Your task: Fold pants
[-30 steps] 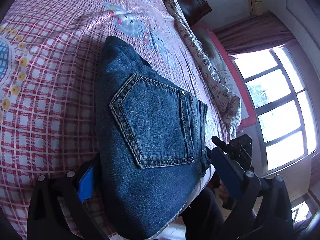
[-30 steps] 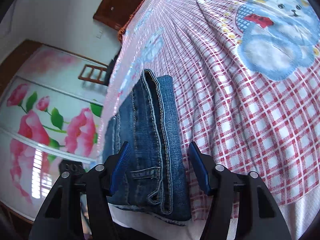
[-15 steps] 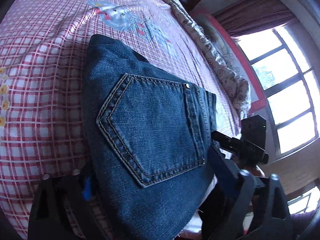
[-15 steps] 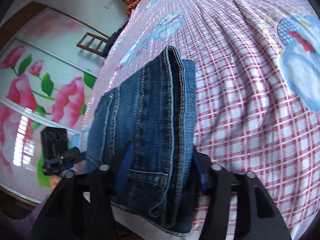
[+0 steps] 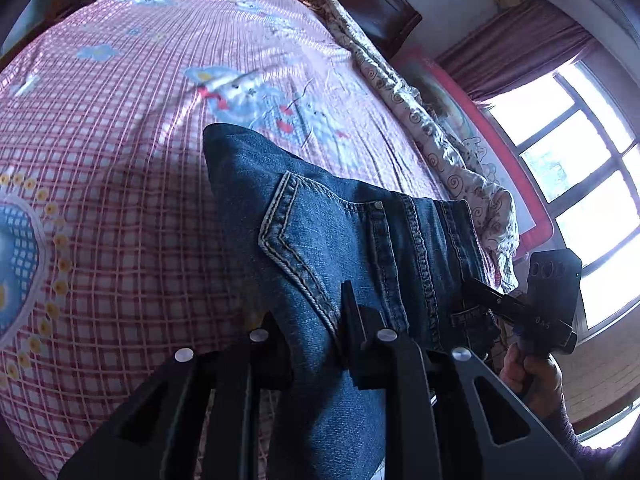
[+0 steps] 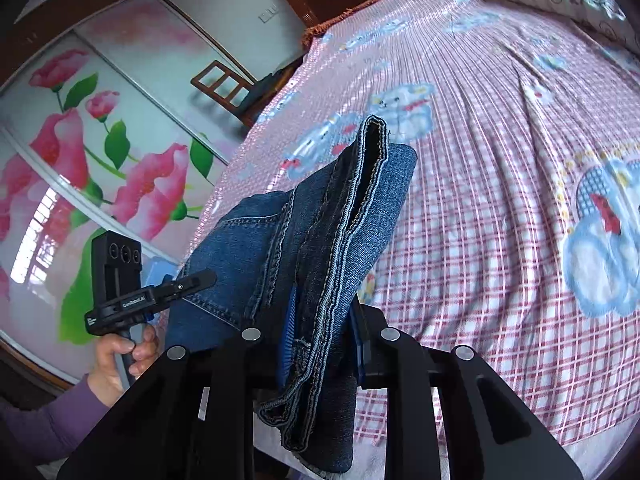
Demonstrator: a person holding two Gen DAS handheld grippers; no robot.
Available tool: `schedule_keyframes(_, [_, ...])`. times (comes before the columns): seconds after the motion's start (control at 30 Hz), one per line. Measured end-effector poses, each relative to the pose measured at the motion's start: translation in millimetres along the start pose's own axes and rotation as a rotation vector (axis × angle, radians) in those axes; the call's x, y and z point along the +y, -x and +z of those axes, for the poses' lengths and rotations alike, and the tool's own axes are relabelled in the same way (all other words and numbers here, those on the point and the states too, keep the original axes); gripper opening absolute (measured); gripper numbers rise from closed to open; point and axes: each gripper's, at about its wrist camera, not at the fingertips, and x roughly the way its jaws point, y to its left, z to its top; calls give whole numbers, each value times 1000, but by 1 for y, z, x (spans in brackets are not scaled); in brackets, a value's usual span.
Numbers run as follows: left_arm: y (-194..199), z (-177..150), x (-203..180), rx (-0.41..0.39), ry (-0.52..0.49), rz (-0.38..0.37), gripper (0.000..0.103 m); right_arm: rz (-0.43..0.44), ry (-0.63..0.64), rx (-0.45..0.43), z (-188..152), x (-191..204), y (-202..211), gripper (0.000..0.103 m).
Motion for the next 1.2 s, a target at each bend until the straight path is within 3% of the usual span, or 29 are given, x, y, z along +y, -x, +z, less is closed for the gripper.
schedule_keyframes(0.17, [3,36,-3,-60,-36,0,18,12,5,-52,36,-7,-5,22])
schedule_keyframes(0.37, [-27,65,22,-60,-25,68,20,5,-68,-45,58,-43,-52,22])
schedule_keyframes(0.4, [-39,66,30,-36,-5,97,26,-12,-101,-19,56,-54,-66,23])
schedule_keyframes(0.43, [-51,66,44,-2,39,152,41,-87,-137,9,51,-67,-81,35])
schedule_keyframes(0.47, [-59,63,55,20,80,166,46,-116,-147,18,43,-77,-91,39])
schedule_keyframes(0.5, [-56,61,62,-12,108,129,46,-75,-146,-27,39,-80,-88,39])
schedule_keyframes(0.53, [-49,59,64,-40,133,116,54,-66,-173,-43,37,-81,-83,41])
schedule_keyframes(0.6, [-33,57,62,-69,145,189,70,-111,-227,-56,32,-81,-69,44])
schedule_keyframes(0.63, [-20,56,56,-113,132,248,71,-137,-251,-90,28,-80,-56,44])
schedule_keyframes(0.67, [-5,55,51,-161,115,261,74,-134,-276,-128,25,-80,-44,44])
schedule_keyframes(0.7, [7,55,45,-197,108,253,82,-120,-302,-162,22,-80,-33,44])
schedule_keyframes(0.8, [27,54,23,-242,111,164,88,-36,-348,-202,28,-68,-23,44])
schedule_keyframes(0.9, [11,54,2,-187,93,108,90,103,-334,-161,61,-27,-47,47])
schedule_keyframes(0.93, [-1,52,-3,-155,75,121,90,132,-331,-131,75,-11,-62,60])
schedule_keyframes(1.03, [-43,46,-3,-62,72,174,91,170,-337,-60,107,26,-113,62])
schedule_keyframes(1.1, [-54,39,2,-57,67,184,96,193,-399,-8,115,35,-150,62])
schedule_keyframes(1.13, [-55,41,4,-59,68,188,89,198,-425,28,118,35,-169,62])
schedule_keyframes(1.17, [-56,43,11,-52,91,199,87,149,-432,49,117,32,-182,62])
schedule_keyframes(1.2, [-56,45,17,-46,109,168,93,82,-447,57,115,24,-191,59])
